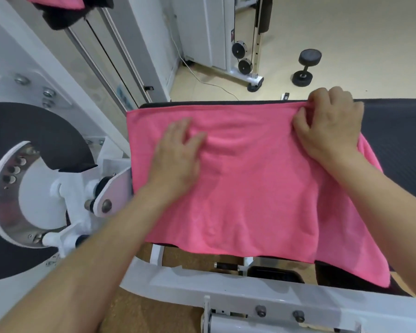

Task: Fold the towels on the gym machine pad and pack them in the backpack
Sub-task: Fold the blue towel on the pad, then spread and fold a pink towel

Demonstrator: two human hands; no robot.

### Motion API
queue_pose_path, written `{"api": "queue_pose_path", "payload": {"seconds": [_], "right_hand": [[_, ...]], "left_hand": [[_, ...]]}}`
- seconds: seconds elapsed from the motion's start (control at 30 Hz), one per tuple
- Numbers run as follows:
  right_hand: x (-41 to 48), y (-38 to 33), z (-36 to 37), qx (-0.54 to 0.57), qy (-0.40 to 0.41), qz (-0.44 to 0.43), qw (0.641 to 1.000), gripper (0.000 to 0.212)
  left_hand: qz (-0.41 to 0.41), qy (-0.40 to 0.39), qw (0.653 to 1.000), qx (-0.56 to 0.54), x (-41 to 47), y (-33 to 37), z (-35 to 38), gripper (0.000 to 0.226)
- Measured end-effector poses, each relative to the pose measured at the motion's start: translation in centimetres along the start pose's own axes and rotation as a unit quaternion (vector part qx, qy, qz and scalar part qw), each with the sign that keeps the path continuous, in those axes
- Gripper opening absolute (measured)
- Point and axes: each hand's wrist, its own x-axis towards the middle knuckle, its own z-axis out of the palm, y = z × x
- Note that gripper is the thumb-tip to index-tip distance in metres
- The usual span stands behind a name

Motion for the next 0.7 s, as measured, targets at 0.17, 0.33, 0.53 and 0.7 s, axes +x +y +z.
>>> {"api": "queue_pose_path", "payload": {"seconds": [0.17,0.33,0.53,0.7], "right_hand": [[-0.2,0.5,-2.5,0.048,-0.053,0.030,0.997,0.044],[-3.5,5.1,-6.0,0.117,-0.067,0.133,0.982,0.038],[-7.8,11.7,-7.6,0.109,-0.117,0.236,0.959,0.033],[-8.1,11.3,-8.1,0.119,-0.163,0.245,0.948,0.035]], "left_hand": [[-0.077,-0.156,0.983,0.063,-0.5,3.7,0.3,0.075],[-0.069,-0.132,0.983,0.105,0.8,5.4,-1.0,0.054],[0.211,-0.010,0.974,-0.080,2.5,14.5,1.9,0.041],[0.282,0.001,0.951,-0.127,6.6,22.8,3.4,0.034]]}}
